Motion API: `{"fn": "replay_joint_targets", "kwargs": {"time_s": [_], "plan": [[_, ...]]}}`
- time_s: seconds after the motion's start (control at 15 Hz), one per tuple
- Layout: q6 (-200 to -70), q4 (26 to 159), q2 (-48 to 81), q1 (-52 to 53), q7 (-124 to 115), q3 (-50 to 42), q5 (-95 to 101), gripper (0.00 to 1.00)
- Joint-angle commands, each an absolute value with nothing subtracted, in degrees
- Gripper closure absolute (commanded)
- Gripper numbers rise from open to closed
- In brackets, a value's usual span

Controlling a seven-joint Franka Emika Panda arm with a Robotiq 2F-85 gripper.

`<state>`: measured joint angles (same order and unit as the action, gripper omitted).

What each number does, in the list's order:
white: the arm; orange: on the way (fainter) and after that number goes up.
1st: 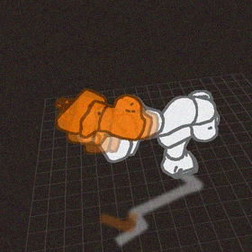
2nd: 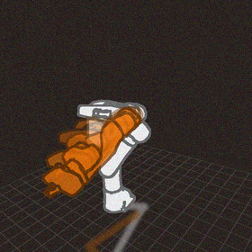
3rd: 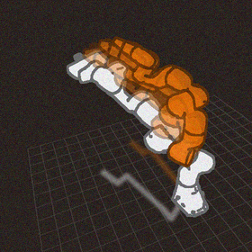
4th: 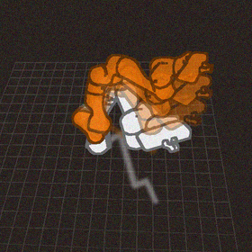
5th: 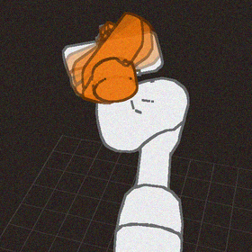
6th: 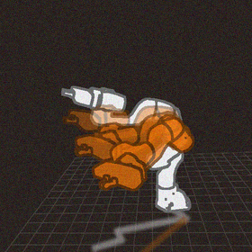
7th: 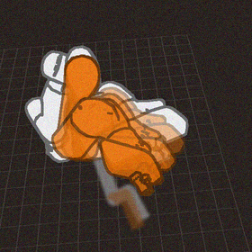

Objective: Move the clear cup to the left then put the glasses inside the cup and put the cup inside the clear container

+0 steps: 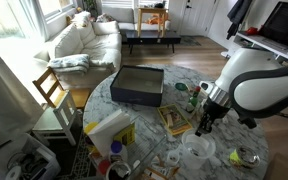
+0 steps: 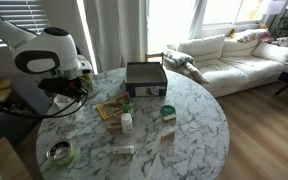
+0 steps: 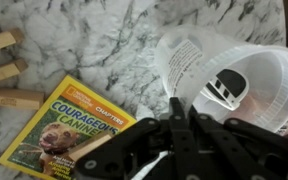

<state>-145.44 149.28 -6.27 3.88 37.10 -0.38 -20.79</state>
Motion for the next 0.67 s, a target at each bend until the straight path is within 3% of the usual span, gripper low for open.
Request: {"fn": "replay_joint_targets", "kwargs": {"time_s": [0.0, 0.33, 0.6], "plan": [[-138.18, 144.93, -8.75, 4.12, 36.73, -0.53, -17.31, 0.99], [-122.34, 132.89, -10.76, 4.82, 39.38, -0.74, -15.19, 0.99], [-119.61, 123.28, -7.31, 6.06, 42.42, -0.72, -19.86, 0.99]]}}
